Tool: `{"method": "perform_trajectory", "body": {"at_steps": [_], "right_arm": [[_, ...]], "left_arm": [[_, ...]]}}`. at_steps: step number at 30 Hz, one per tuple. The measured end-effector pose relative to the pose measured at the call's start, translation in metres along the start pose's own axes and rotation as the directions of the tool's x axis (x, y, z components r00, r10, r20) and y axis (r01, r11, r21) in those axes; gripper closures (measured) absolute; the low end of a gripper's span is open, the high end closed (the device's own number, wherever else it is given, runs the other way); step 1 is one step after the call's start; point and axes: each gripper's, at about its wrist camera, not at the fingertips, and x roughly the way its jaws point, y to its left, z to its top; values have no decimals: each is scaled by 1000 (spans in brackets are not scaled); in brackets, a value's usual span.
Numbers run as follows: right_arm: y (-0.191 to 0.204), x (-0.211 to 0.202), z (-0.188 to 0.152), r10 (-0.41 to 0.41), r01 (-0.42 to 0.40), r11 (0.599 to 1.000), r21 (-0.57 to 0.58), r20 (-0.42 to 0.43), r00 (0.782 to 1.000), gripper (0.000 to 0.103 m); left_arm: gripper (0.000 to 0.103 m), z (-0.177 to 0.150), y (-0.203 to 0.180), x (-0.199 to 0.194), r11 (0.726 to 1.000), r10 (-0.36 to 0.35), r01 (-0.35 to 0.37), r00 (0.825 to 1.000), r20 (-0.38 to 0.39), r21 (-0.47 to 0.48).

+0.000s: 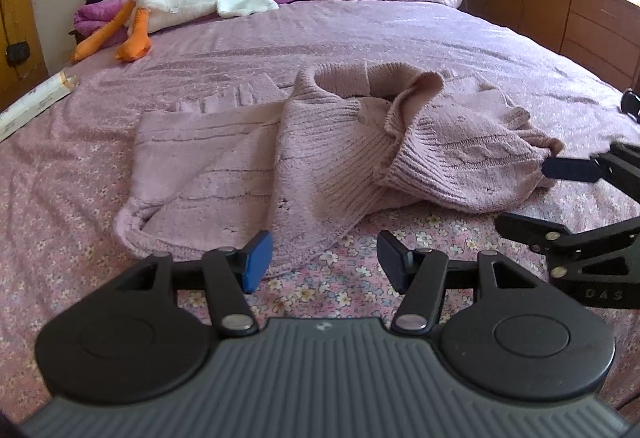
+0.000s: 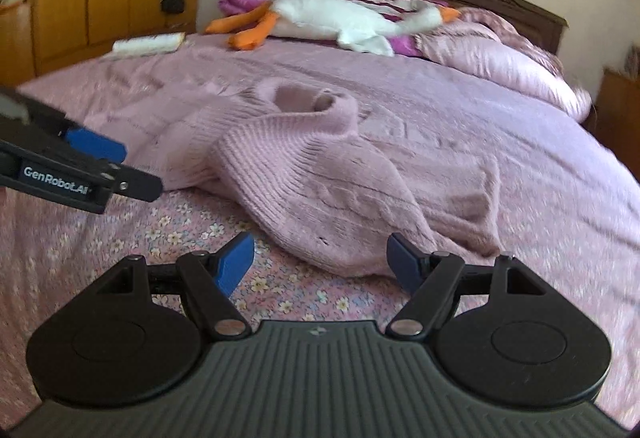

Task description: Fold small clothes

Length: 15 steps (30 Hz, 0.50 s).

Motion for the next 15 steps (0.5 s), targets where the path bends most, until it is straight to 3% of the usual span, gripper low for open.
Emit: {"method": "perform_trajectory", "body": {"at_steps": [11, 15], "right_arm": [[31, 42, 15, 40, -39, 990, -133, 7, 999, 25], [32, 55, 14, 16, -14, 993, -116, 22, 1000, 43]], "left_arm": [[43, -2, 4, 7, 999, 32, -32, 999, 1, -12], [43, -2, 9, 9, 999, 38, -38, 999, 3, -15]]}}
